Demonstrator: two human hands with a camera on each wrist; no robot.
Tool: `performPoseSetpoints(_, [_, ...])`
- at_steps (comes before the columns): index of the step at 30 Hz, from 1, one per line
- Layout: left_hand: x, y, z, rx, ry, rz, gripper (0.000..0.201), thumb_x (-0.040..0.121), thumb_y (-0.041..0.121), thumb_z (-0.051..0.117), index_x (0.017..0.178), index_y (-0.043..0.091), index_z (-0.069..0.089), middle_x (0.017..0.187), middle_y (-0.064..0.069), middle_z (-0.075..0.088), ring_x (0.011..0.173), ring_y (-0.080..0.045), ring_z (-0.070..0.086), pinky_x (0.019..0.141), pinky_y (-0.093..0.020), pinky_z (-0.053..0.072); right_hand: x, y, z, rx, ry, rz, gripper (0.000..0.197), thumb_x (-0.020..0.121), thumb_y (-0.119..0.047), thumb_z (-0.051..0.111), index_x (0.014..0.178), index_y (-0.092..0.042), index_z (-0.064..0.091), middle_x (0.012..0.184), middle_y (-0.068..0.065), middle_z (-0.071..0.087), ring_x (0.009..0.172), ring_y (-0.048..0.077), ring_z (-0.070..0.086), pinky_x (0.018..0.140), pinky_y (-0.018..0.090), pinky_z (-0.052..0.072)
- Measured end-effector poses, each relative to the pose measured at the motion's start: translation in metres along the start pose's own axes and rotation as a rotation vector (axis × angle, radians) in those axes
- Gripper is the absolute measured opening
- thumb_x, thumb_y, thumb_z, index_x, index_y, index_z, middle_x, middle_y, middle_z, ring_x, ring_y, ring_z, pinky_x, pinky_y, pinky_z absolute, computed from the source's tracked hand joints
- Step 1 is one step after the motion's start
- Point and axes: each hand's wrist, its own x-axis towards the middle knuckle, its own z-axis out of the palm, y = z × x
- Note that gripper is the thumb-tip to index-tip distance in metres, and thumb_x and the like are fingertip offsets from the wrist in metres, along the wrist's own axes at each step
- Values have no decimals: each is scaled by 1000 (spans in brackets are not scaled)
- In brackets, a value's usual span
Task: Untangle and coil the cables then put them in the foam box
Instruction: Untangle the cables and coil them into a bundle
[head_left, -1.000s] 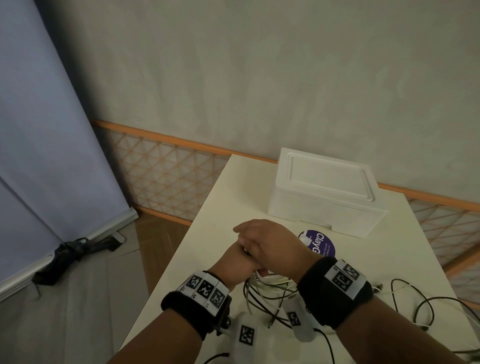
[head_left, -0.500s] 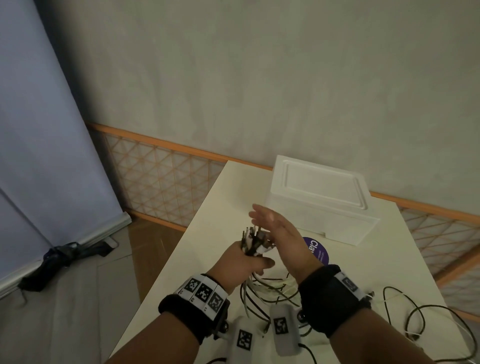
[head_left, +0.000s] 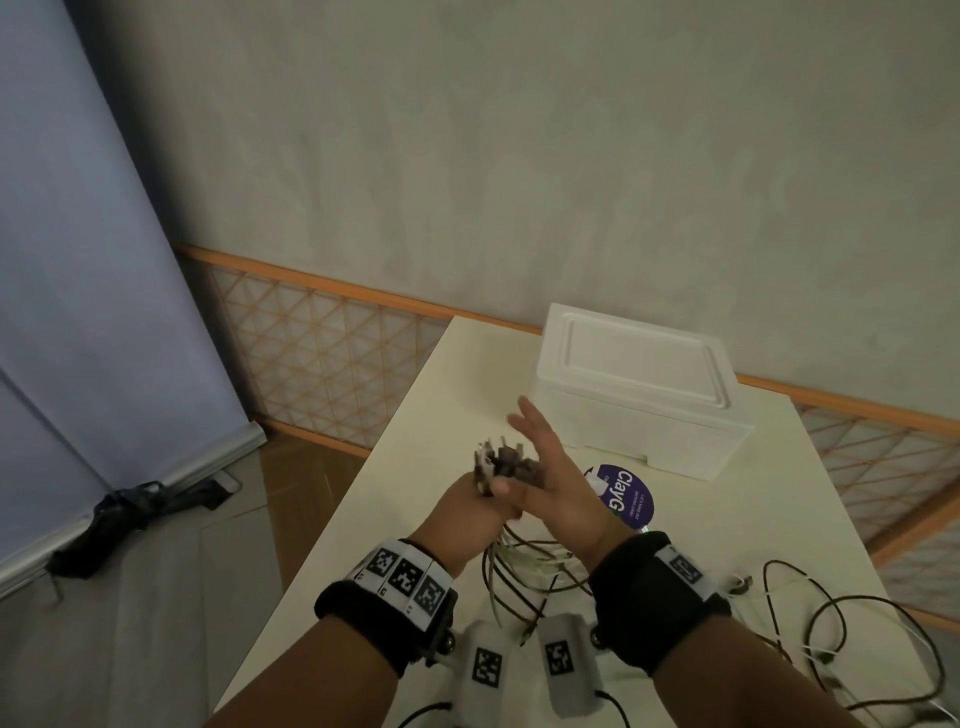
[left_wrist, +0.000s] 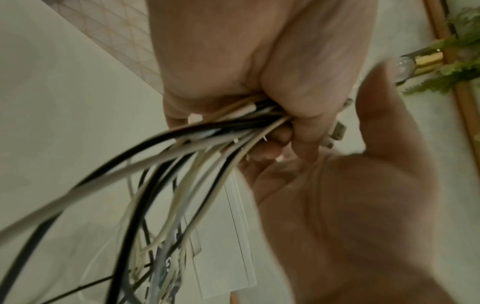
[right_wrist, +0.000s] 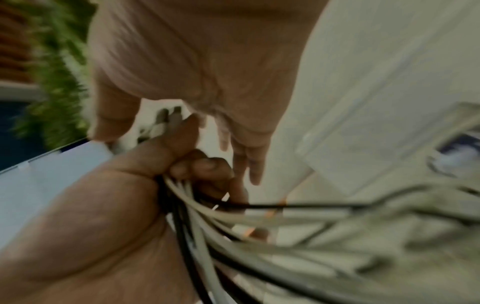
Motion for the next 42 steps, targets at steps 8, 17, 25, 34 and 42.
performPoseSetpoints(8, [14, -25, 5, -123, 212, -36, 71, 58, 60, 75, 119, 28, 56, 112, -5, 68, 104, -16, 65, 96, -42, 51, -8, 11, 11, 3, -176, 173, 78, 60, -13, 61, 135, -20, 42, 119, 13, 62, 111, 35, 58, 91, 53, 47])
performPoseSetpoints(17, [15, -18, 1, -130, 114, -13, 51, 74, 39, 79, 111, 8, 61, 98, -11, 69, 98, -22, 67, 85, -32, 53, -17, 4, 14, -281, -166, 141, 29, 89, -2, 45, 78, -29, 49, 64, -3, 46, 53, 1, 44, 54, 20, 38])
performPoseSetpoints(25, [16, -11, 5, -400, 139, 80, 50, 73, -9, 73, 114, 16, 63, 99, -3, 66, 97, -25, 60, 84, -34, 52, -17, 20, 15, -673, -70, -34, 21, 95, -12, 42, 109, -2, 54, 93, 13, 58, 75, 21, 53, 66, 35, 43])
performPoseSetpoints(34, [15, -2, 12, -449, 9, 173, 101, 64, -5, 73, 140, 47, 29, 110, -11, 70, 106, -31, 65, 91, -37, 52, -24, 18, 10, -495, -1, 39, 12, 96, -24, 48, 101, -17, 57, 72, -9, 55, 62, 4, 51, 58, 19, 38])
performPoseSetpoints(42, [11, 7, -4, -443, -86, 132, 66, 65, -5, 79, 122, 23, 61, 108, -10, 67, 104, -32, 64, 89, -35, 53, -26, 14, 7, -805, -30, 67, 32, 97, -33, 46, 120, -10, 51, 98, 9, 65, 87, 24, 63, 74, 31, 47])
